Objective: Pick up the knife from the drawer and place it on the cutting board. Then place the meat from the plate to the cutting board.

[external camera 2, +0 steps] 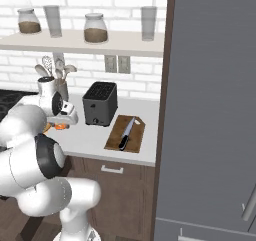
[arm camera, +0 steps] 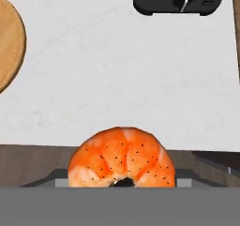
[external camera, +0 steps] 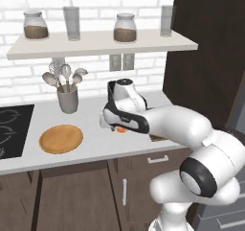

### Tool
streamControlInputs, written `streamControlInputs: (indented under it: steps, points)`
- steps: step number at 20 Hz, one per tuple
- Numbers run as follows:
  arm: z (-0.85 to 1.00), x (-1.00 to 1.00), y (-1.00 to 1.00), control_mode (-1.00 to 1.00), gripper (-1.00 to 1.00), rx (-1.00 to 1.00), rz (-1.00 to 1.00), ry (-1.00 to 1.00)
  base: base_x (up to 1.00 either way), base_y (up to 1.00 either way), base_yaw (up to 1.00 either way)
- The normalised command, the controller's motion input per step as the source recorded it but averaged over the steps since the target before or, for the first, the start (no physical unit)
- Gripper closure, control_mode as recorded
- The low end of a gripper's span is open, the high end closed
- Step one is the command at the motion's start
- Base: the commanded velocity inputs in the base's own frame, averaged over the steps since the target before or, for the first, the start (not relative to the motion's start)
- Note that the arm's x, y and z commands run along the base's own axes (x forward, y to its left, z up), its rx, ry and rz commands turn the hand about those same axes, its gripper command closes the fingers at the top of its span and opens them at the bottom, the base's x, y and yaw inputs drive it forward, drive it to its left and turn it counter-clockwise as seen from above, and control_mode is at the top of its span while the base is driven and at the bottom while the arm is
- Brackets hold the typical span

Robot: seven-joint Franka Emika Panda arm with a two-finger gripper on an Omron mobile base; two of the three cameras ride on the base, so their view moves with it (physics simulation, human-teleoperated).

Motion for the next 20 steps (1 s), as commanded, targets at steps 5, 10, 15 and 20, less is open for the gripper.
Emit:
streamControlInputs:
  steps: [5,10,15,20]
  points:
    - [0.00,0.29,-0.80,-1.00,1.00,-0.04,-0.14,0.08,0.00,0.00,0.00]
    - [0.00,0.34,-0.76,-1.00,1.00,-0.04,-0.14,0.06,0.00,0.00,0.00]
    - [0.00,0.24,-0.78,-1.00,1.00,-0.01,-0.13,0.04,0.00,0.00,0.00]
    - [-0.02,0.01,-0.73,-1.00,1.00,0.00,-0.11,0.00,0.00,0.00,0.00]
